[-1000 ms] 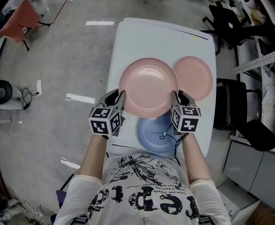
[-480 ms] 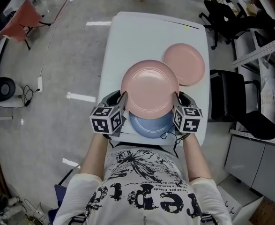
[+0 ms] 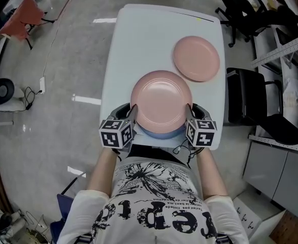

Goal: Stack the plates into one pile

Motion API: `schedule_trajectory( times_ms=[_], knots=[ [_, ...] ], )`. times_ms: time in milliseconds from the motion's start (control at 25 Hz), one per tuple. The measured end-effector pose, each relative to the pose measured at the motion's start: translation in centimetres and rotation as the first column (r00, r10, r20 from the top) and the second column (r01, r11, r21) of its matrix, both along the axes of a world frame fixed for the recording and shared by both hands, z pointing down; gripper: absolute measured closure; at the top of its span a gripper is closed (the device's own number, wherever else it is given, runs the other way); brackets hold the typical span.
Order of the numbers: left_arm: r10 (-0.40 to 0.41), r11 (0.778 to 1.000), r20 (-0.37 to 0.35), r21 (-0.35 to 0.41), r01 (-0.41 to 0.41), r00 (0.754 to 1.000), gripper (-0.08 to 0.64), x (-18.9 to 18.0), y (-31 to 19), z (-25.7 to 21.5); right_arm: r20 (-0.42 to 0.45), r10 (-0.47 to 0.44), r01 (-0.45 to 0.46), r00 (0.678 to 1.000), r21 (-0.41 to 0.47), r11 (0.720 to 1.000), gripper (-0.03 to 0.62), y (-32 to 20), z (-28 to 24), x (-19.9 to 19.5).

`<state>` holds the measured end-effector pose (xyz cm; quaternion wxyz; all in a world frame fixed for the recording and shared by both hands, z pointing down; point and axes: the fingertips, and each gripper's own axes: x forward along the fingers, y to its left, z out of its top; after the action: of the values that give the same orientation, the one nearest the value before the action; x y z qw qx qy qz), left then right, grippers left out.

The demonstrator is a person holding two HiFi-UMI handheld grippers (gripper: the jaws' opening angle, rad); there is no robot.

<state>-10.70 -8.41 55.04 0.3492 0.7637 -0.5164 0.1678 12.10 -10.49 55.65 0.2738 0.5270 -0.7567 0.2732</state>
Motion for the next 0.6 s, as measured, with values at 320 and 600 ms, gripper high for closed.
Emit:
schedule_trajectory(
  times_ms=[320, 600],
  knots=[
    [-0.001, 0.998, 0.014, -0.062, 0.002, 1.0, 0.472, 0.7, 3.2, 2.4, -0.002, 0.006, -0.006, 1.0, -0.057, 0.998, 0.528, 3.5, 2.2, 0.7],
    [-0.006, 0.997, 0.093, -0.077, 0.014, 0.996, 0.477, 0.9, 4.2, 4.0, -0.059, -0.008, 0.004, 0.998, -0.069, 0.998, 0.522, 4.8, 3.2, 1.0]
  ],
)
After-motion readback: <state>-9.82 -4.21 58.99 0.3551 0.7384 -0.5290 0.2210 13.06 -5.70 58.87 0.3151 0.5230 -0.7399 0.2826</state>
